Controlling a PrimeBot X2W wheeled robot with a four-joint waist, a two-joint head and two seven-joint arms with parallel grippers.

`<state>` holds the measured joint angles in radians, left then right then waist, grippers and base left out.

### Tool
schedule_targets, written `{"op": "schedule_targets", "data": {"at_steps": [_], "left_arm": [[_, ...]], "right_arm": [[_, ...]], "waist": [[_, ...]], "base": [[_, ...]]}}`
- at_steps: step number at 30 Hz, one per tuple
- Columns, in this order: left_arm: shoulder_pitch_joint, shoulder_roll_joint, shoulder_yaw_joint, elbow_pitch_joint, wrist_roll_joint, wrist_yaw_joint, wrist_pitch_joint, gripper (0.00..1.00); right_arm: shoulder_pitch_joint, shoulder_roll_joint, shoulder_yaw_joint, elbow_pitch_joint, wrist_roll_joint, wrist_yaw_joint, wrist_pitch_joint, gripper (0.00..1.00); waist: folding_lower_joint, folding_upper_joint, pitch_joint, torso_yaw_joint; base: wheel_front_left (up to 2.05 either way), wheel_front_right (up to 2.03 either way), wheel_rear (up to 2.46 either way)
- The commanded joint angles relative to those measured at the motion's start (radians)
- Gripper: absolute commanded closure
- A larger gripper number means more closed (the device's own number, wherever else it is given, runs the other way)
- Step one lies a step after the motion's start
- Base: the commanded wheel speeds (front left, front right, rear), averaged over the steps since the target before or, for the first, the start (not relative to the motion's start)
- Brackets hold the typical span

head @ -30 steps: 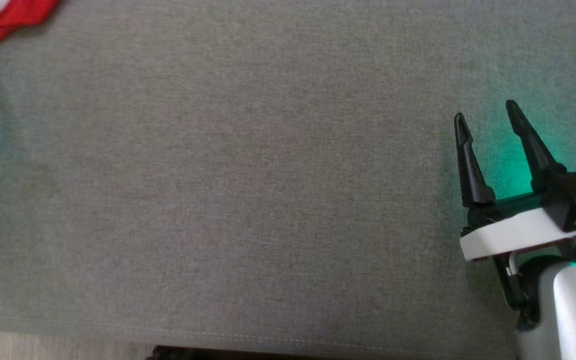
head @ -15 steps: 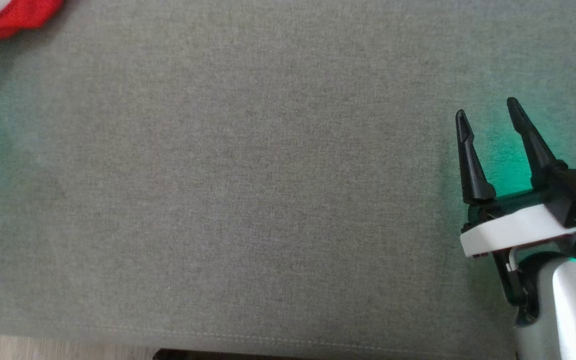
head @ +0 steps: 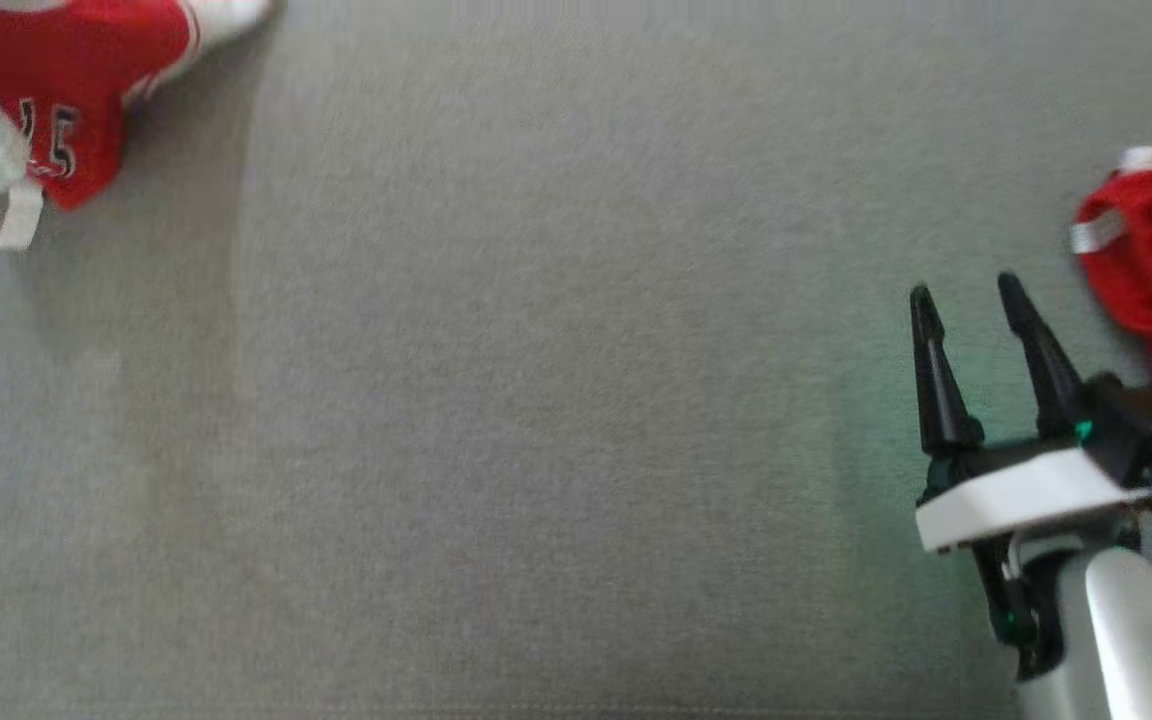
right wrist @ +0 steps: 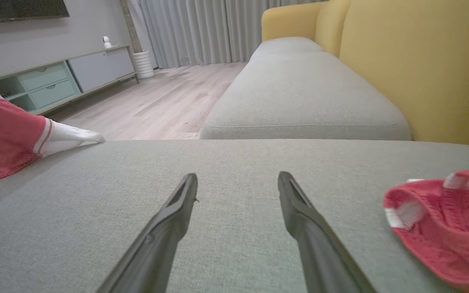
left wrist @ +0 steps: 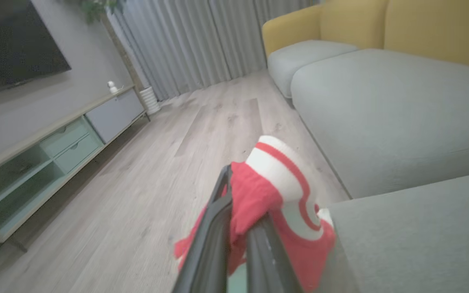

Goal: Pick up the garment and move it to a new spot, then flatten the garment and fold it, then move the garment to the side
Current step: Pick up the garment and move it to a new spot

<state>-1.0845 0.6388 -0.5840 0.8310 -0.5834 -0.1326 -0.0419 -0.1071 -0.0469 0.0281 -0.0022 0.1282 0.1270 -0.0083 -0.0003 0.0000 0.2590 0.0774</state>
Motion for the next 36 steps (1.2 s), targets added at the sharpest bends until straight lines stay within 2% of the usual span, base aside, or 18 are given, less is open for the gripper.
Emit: {"op": "schedule_targets", "data": {"at_steps": [1,9,17,23,30,31,32,33,34,36], "left_arm": [[-0.07,0.049,0.015,-0.059,0.004,0.002,0.007,1.0],[-0.126,-0.023,-0.017,-0.246,-0.014,0.008,0.051,1.0],[-0.168,-0.125,0.035,-0.416,-0.1,0.04,0.028,1.0],[-0.093,-0.109,0.068,-0.428,-0.143,0.056,-0.006,1.0],[0.058,-0.081,0.027,-0.284,-0.123,0.087,-0.01,1.0],[0.073,-0.082,0.018,-0.254,-0.116,0.092,-0.011,0.81],[0.086,-0.084,0.011,-0.224,-0.112,0.098,-0.013,0.57],[0.096,-0.086,0.008,-0.193,-0.109,0.106,-0.018,0.06],[0.102,-0.089,0.005,-0.164,-0.104,0.113,-0.027,0.0],[0.113,-0.097,0.008,-0.113,-0.105,0.123,-0.048,0.0]], "right_arm": [[0.013,-0.003,0.016,-0.012,0.015,0.004,-0.018,0.0],[0.04,-0.003,0.006,0.048,0.051,0.004,-0.058,0.0],[0.029,-0.003,-0.001,0.077,0.069,0.004,-0.088,0.0],[0.012,-0.003,0.004,0.091,0.076,0.004,-0.105,0.0],[-0.032,-0.003,0.032,0.092,0.074,0.004,-0.11,0.0],[-0.039,-0.003,0.037,0.092,0.073,0.004,-0.11,0.0],[-0.046,-0.003,0.04,0.092,0.072,0.004,-0.111,0.0],[-0.053,-0.003,0.043,0.092,0.071,0.004,-0.112,0.0],[-0.058,-0.003,0.045,0.093,0.07,0.004,-0.113,0.0],[-0.068,-0.003,0.046,0.094,0.068,0.004,-0.116,0.0]], "waist": [[0.0003,0.0,-0.092,-0.068],[0.0003,0.0,-0.158,-0.148],[0.0003,0.0,-0.135,-0.196],[0.0003,0.0,-0.081,-0.206],[0.0003,0.0,0.02,-0.221],[0.0003,0.0,0.033,-0.225],[0.0003,0.0,0.045,-0.228],[0.0003,0.0,0.056,-0.231],[0.0003,0.0,0.065,-0.233],[0.0003,0.0,0.078,-0.237]], "base": [[0.0,0.0,0.0],[0.0,0.0,0.0],[0.0,0.0,0.0],[0.0,0.0,0.0],[0.0,0.0,0.0],[0.0,0.0,0.0],[0.0,0.0,0.0],[0.0,0.0,0.0],[0.0,0.0,0.0],[0.0,0.0,0.0]]}}
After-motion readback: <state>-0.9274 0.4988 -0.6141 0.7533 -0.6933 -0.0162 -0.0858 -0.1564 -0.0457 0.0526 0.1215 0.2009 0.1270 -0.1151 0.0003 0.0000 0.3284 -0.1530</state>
